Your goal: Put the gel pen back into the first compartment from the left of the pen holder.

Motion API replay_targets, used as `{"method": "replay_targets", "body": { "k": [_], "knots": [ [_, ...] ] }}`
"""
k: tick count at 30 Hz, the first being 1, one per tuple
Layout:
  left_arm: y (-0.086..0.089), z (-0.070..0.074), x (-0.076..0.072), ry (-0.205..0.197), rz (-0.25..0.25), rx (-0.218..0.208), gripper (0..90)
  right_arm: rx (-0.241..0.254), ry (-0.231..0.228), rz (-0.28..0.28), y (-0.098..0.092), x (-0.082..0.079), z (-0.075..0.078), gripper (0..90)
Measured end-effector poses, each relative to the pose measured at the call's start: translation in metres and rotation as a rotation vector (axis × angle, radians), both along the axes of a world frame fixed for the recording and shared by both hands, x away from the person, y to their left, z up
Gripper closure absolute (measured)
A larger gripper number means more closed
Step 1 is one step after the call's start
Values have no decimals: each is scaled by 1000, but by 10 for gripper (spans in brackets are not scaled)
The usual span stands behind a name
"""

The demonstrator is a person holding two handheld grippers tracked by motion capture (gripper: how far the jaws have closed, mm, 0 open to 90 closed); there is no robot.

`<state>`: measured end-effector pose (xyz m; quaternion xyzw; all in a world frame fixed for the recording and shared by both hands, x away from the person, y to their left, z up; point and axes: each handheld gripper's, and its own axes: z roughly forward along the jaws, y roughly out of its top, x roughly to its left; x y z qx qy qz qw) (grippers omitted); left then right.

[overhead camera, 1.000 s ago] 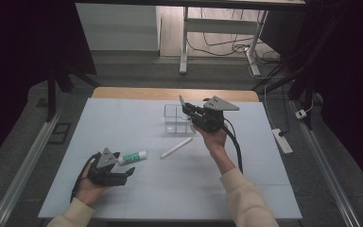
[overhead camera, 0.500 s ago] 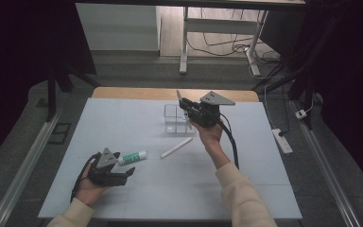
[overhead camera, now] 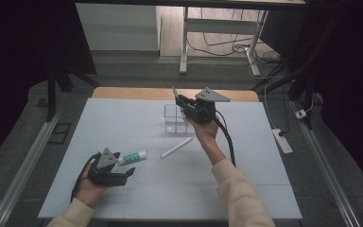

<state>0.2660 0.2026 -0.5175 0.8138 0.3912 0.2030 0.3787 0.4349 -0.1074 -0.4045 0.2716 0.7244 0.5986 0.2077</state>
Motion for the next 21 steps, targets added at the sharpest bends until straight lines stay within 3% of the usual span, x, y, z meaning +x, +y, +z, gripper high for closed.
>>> {"method": "replay_targets", "body": {
  "k": [21],
  "knots": [
    [-1, -1, 0, 4, -1, 9, 199, -8, 23, -2, 18, 14, -7, 794]
  ]
}}
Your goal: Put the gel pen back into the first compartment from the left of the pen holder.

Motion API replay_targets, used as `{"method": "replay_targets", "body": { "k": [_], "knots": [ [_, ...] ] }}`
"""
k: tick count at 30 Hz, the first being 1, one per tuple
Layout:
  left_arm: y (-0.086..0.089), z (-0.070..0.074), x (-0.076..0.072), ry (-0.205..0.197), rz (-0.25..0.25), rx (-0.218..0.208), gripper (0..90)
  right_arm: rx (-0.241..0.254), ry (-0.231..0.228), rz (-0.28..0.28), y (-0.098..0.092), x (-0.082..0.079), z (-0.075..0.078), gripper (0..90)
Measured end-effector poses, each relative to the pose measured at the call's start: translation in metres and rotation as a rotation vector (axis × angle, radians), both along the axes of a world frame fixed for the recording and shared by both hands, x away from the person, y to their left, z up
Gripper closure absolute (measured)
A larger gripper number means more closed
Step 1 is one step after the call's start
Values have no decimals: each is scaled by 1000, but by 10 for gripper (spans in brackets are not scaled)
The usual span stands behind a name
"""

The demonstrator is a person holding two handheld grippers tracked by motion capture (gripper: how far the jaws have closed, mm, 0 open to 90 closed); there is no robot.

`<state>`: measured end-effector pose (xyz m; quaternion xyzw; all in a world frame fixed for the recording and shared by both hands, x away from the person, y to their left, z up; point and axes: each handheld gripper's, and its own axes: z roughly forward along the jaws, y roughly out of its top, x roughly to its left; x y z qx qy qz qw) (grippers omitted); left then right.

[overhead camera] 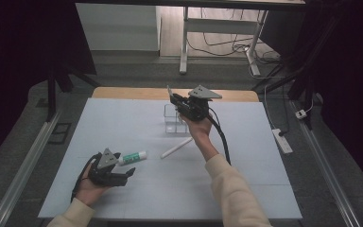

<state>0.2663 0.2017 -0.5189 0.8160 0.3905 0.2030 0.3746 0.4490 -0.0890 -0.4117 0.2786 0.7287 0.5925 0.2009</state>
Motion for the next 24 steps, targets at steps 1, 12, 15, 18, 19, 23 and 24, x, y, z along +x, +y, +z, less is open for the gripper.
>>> {"method": "replay_targets", "body": {
  "k": [1, 12, 15, 18, 19, 23, 24],
  "knots": [
    [0, 0, 0, 1, 0, 0, 199, 0, -1, -3, 1, 1, 0, 794],
    [0, 0, 0, 3, -2, 3, 199, -9, -10, -17, 9, 10, 4, 794],
    [-1, 0, 0, 3, -3, 5, 199, -11, -10, -25, 10, 12, 4, 794],
    [-1, -1, 0, 5, -5, 5, 199, 2, 3, -21, 11, 14, 4, 794],
    [-1, -1, 0, 6, -5, 5, 199, -3, 2, -20, 11, 14, 4, 794],
    [-1, -1, 0, 7, -9, 9, 199, -8, -4, -19, 14, 16, 4, 794],
    [-2, -1, 0, 7, -9, 9, 199, -8, -3, -21, 14, 17, 5, 794]
  ]
}}
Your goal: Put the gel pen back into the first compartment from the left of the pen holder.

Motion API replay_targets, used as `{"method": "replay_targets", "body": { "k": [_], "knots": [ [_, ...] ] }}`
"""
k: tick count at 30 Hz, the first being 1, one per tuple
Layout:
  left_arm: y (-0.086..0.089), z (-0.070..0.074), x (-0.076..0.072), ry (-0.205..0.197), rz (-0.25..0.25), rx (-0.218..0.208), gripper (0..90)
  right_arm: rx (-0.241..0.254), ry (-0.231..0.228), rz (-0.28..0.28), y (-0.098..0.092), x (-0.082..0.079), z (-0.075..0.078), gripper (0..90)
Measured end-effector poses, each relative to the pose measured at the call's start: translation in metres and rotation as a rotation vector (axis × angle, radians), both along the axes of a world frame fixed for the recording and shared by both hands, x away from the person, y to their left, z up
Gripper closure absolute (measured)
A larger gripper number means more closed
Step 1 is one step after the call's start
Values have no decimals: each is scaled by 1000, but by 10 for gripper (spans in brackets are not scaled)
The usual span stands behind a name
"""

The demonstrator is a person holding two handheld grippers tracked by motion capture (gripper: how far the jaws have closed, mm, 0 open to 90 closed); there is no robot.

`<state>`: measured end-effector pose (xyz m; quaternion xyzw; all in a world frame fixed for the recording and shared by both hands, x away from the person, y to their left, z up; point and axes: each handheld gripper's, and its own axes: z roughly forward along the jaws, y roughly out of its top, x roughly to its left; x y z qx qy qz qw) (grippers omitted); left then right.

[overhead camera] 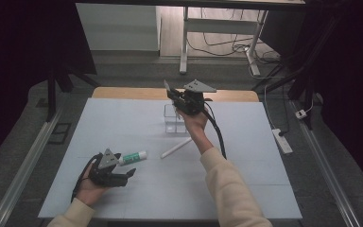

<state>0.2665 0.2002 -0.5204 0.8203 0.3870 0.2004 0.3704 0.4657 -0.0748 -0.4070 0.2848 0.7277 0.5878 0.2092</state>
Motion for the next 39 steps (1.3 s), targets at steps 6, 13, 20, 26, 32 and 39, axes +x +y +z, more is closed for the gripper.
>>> {"method": "replay_targets", "body": {
  "k": [6, 13, 20, 26, 32, 39],
  "knots": [
    [-1, -1, 0, 3, -9, 9, 204, 2, -2, -12, 1, 4, 1, 794],
    [-2, -1, 0, 7, -15, 22, 206, 4, 0, -23, 0, 8, 0, 794],
    [-3, -1, 0, 6, -14, 29, 206, 9, -1, -22, 0, 11, -3, 794],
    [-3, -2, 0, 7, -17, 36, 206, 19, 5, -35, -2, 14, -3, 794],
    [-4, -3, 0, 11, -20, 38, 206, 16, -1, -40, -5, 16, -4, 794],
    [-7, -5, 0, 19, -29, 64, 205, 5, 1, -47, -5, 18, -6, 793]
  ]
}}
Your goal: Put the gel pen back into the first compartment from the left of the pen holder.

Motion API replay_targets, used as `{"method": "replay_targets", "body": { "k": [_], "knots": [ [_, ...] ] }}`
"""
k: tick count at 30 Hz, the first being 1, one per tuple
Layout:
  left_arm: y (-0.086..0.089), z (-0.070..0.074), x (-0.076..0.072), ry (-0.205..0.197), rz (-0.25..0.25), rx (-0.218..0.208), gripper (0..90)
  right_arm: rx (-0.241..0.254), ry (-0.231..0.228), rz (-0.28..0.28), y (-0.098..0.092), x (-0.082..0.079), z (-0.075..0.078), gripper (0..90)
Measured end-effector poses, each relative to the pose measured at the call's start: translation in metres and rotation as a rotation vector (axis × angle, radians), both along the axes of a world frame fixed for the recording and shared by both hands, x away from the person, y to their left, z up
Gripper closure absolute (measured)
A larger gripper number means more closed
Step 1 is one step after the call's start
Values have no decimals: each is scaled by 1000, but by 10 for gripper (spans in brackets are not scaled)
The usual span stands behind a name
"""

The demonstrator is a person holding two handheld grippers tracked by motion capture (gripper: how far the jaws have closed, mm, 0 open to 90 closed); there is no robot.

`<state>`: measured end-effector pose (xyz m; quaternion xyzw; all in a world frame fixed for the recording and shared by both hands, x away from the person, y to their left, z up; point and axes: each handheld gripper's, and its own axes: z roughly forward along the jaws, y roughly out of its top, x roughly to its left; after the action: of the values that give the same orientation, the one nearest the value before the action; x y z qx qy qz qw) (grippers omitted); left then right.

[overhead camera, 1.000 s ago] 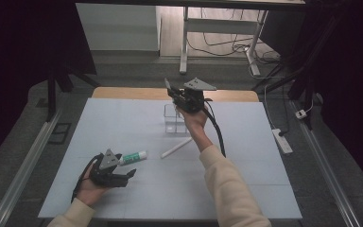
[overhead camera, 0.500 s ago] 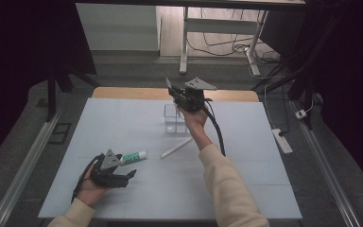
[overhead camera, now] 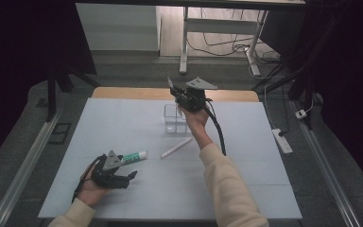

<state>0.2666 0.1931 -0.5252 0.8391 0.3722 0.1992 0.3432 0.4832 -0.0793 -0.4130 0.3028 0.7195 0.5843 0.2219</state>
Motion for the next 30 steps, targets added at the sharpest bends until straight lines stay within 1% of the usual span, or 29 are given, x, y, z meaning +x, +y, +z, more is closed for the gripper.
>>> {"method": "replay_targets", "body": {
  "k": [3, 16, 24, 30],
  "knots": [
    [-1, -1, 0, 2, -1, 10, 204, 0, 0, -1, 0, 1, -1, 793],
    [0, -1, 1, 5, -1, 8, 204, 1, 2, -3, 4, 3, -3, 794],
    [-2, -2, 1, 7, -6, 27, 204, -3, 7, -1, 3, 4, -4, 794],
    [-2, -3, 1, 9, -9, 30, 204, -6, 12, 1, 3, 5, -6, 793]
  ]
}}
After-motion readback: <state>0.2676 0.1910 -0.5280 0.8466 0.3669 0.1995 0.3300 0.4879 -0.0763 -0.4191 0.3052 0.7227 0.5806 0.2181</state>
